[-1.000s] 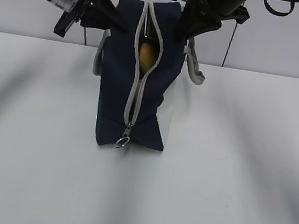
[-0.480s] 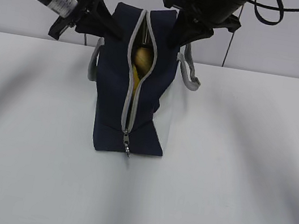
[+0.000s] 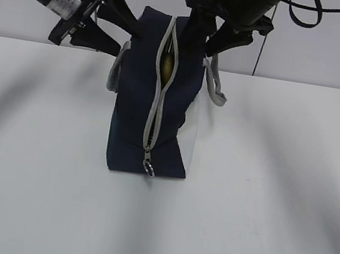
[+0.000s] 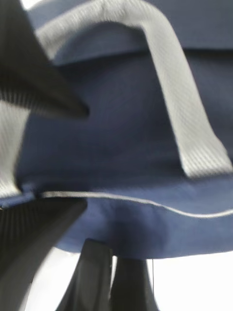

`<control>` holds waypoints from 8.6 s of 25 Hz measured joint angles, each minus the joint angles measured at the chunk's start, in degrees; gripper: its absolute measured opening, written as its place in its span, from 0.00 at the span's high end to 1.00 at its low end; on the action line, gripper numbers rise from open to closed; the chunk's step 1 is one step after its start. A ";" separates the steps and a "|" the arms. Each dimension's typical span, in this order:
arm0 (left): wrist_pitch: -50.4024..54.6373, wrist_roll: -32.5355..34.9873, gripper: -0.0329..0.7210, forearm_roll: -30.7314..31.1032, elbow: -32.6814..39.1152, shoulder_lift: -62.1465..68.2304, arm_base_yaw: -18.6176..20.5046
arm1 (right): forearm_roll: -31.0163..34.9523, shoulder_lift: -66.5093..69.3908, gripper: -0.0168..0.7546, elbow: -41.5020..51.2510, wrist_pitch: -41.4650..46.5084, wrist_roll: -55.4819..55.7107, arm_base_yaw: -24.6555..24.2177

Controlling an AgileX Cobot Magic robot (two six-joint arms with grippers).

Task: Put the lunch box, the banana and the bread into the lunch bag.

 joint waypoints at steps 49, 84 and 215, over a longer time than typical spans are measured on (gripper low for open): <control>3.31 -8.87 0.31 29.51 33.64 -46.93 -2.31 | 8.22 -56.09 0.32 88.05 -68.00 -23.17 10.83; 2.15 -8.87 0.31 28.80 33.64 -46.93 -2.31 | -35.80 -13.93 0.55 87.17 -114.27 13.90 19.59; -10.17 11.24 0.34 16.94 33.64 -40.19 -2.31 | -111.90 -21.33 1.00 47.25 -97.48 89.89 5.47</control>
